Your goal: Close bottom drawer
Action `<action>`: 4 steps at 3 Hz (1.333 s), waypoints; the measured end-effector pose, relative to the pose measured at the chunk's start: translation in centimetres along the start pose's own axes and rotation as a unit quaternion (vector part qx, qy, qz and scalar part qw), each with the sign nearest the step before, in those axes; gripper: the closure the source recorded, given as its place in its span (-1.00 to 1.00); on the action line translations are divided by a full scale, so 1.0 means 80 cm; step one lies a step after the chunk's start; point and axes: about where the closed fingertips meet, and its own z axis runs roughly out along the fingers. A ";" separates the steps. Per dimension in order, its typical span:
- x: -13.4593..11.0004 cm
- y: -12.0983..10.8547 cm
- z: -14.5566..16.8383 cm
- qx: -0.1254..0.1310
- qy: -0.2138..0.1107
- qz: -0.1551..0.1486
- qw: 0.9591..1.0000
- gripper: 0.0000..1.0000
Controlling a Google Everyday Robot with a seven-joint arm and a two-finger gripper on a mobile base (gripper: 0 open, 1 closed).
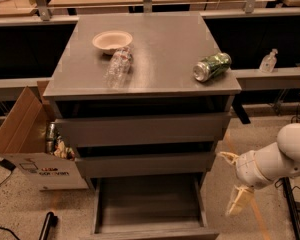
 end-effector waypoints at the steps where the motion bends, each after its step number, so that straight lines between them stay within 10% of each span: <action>1: 0.027 0.013 0.057 -0.008 -0.034 0.001 0.999 -1.00; 4: 0.097 0.063 0.215 -0.046 -0.103 -0.020 0.993 -1.00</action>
Offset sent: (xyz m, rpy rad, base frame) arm -0.0475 0.0209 -0.2836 0.2872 -0.0041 0.1078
